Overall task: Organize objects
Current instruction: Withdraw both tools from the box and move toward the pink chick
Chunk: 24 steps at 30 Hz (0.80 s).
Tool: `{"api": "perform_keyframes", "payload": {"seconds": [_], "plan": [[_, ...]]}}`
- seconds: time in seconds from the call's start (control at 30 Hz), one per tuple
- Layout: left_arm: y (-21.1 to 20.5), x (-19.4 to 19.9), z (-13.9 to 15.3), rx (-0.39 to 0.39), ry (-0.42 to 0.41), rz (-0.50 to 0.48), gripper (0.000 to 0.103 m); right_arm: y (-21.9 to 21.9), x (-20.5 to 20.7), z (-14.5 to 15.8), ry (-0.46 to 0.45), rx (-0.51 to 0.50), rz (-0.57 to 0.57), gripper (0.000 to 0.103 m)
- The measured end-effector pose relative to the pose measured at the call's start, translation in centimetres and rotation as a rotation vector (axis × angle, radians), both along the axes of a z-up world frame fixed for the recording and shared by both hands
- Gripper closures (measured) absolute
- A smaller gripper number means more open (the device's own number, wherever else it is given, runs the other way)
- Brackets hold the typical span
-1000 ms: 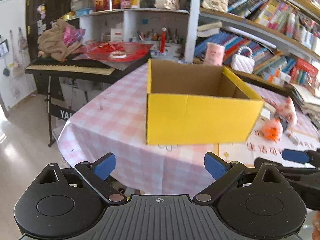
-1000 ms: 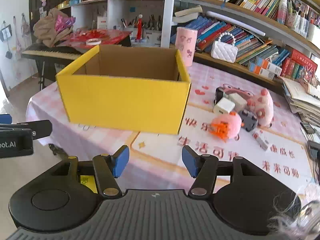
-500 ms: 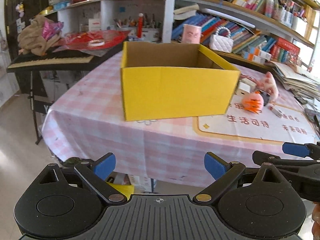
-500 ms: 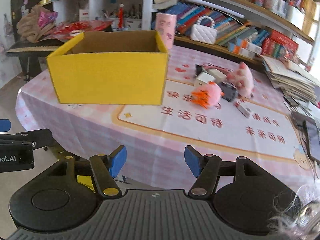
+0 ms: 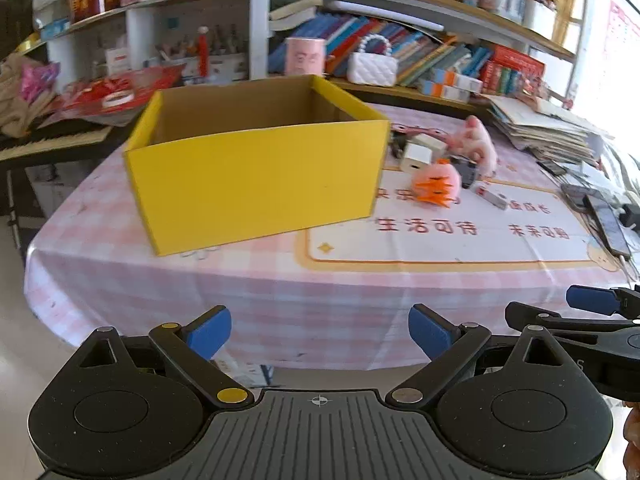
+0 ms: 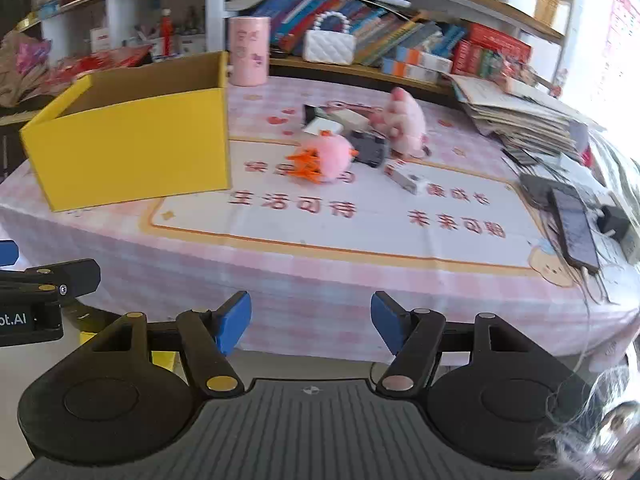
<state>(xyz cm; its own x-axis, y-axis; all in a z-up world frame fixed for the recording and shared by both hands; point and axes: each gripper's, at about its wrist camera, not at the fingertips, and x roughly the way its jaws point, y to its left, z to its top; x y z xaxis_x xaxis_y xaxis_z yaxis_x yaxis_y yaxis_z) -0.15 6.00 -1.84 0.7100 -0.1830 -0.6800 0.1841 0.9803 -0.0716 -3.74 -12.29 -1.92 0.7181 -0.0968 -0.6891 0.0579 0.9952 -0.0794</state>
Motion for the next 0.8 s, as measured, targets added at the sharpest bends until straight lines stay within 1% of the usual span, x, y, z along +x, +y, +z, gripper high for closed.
{"api": "perform_keyframes", "payload": {"seconds": [0.2, 0.33, 0.57, 0.8], "plan": [[-2.7, 0.9, 0.0, 0.004, 0.008, -0.055, 0.006, -2.6, 0.0, -0.1, 0.006, 0.008, -0.055, 0.038], [-4.2, 1.7, -0.1, 0.004, 0.013, -0.062, 0.006, -4.3, 0.7, -0.2, 0.013, 0.011, -0.071, 0.038], [-7.1, 3.3, -0.1, 0.012, 0.015, -0.061, 0.006, -7.0, 2.6, -0.3, 0.026, 0.015, -0.066, 0.037], [-9.8, 5.5, 0.0, 0.002, 0.013, -0.045, 0.006, -9.8, 5.6, -0.6, 0.036, 0.018, -0.026, 0.037]]}}
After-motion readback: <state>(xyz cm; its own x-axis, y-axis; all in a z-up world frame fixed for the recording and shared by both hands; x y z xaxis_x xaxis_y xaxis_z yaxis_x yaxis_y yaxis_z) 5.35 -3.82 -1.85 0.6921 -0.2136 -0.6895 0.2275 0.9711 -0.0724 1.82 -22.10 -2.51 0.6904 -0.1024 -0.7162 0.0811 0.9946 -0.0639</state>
